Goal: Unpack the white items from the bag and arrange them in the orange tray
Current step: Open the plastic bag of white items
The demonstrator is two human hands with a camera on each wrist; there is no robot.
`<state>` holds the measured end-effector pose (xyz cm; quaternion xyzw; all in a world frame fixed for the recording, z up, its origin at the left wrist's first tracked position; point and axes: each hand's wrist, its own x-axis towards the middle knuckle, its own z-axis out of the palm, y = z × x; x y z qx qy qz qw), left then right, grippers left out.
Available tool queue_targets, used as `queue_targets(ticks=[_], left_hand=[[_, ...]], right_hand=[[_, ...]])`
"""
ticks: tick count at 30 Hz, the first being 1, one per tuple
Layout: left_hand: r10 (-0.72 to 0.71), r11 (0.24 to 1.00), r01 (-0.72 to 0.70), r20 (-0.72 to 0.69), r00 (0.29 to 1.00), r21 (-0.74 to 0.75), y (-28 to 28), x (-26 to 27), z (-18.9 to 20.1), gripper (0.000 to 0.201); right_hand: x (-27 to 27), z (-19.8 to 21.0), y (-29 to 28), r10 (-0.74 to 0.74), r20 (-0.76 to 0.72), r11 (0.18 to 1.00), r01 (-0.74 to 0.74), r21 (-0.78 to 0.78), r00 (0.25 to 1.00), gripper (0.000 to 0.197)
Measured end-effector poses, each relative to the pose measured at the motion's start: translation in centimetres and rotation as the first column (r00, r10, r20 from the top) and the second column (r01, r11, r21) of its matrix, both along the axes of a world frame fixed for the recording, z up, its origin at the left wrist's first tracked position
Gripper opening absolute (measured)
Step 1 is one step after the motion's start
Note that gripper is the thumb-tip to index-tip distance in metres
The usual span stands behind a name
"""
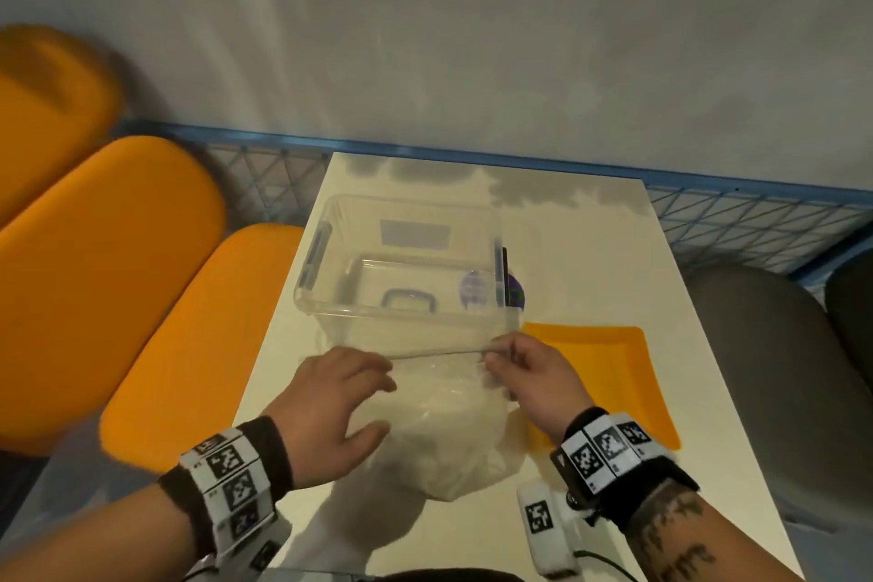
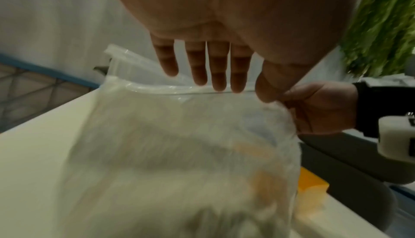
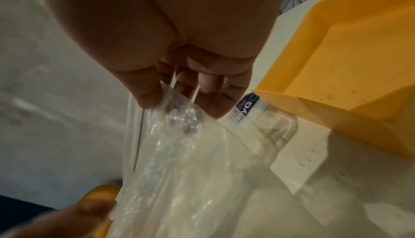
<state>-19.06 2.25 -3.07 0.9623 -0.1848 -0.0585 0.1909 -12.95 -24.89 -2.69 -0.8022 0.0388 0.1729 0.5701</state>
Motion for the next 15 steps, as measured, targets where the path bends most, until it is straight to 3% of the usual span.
queue_targets(ticks=[4,6,9,12,15], left_hand=[[0.089,0.986,-0.071,0.113,0.990,-0.149,-2.3,2.4,3.3,0.051],[0.114,0.977,-0.115,-0.015,0.993,-0.178,-3.5,3.7,4.4,0.050],[0.077,0.957,-0.108,-0.124,0.989,-0.269,-4.5,4.6,5.9,0.021],[0.061,0.930,-0.115,-0.161,0.985,-0.350,-5.4,4.7,7.5,0.019],[0.097,0.899,-0.212,-0.298,0.950,-0.384,-6.0,5.4,7.7,0.017]], right_hand=[[0.1,1.5,0.6,0.038,0.094,0.996,-0.045,0.076,0.995,0.012],[0.2,2.3,0.9,0.047,0.141,0.995,-0.058,0.078,0.989,0.014],[0.3,3.5,1.3,0.059,0.217,0.997,-0.069,0.038,0.974,0.015],[0.9,4.9,1.3,0.154,0.258,0.988,-0.142,-0.066,0.954,0.015],[1.7,5.8,1.3,0.251,0.214,0.964,-0.225,-0.138,0.944,0.013]])
